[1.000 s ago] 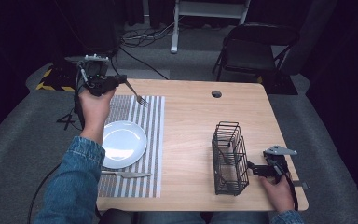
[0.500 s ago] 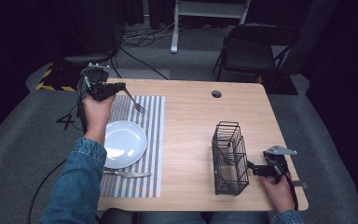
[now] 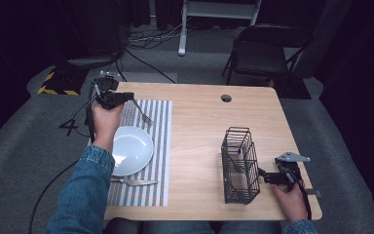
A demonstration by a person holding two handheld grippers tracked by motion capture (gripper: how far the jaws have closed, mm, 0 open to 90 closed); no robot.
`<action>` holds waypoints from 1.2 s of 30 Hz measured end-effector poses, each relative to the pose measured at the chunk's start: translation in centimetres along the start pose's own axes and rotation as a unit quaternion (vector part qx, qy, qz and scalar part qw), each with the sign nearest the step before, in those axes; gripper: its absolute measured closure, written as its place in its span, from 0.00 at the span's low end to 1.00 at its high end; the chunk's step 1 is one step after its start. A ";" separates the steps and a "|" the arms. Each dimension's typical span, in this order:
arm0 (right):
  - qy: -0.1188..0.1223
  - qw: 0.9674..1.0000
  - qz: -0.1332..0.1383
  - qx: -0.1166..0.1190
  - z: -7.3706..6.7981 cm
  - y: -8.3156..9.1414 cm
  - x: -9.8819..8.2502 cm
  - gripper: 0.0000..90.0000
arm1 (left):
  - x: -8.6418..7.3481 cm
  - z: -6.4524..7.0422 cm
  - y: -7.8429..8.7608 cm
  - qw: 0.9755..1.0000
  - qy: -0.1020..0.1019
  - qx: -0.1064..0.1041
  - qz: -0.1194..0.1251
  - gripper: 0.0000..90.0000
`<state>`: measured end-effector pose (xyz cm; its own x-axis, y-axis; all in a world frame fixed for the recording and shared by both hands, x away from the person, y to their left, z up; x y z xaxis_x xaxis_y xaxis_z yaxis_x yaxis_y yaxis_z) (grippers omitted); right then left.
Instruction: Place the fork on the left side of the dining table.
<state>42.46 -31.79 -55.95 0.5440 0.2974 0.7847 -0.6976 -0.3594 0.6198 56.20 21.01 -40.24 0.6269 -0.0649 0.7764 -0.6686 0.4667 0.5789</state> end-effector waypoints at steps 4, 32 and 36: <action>0.000 1.000 0.000 0.000 0.0 0.0 0.0 0.11 | -0.2 0.0 -0.5 1.000 0.001 0.001 -0.003 0.95; -0.001 1.000 0.000 -0.001 0.0 0.0 0.0 0.11 | -0.5 -1.9 -0.6 0.999 0.020 0.041 -0.026 0.66; -0.001 1.000 0.000 -0.001 0.0 0.0 0.0 0.11 | -0.6 -2.4 -0.7 0.998 0.024 0.046 -0.027 0.62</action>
<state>42.48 -31.79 -55.95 0.5441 0.2962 0.7850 -0.6991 -0.3572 0.6194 57.23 22.79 -41.73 0.6806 -0.0438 0.7313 -0.6655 0.3806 0.6421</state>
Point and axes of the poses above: each handheld gripper's, and its own axes: y roughly backward along the jaws, x roughly out of its top, z roughly to its right, the point moved 8 cm from there along -y, roughly forward along the jaws, and after that the axes turned 5 degrees about z, right-handed, at the moved point
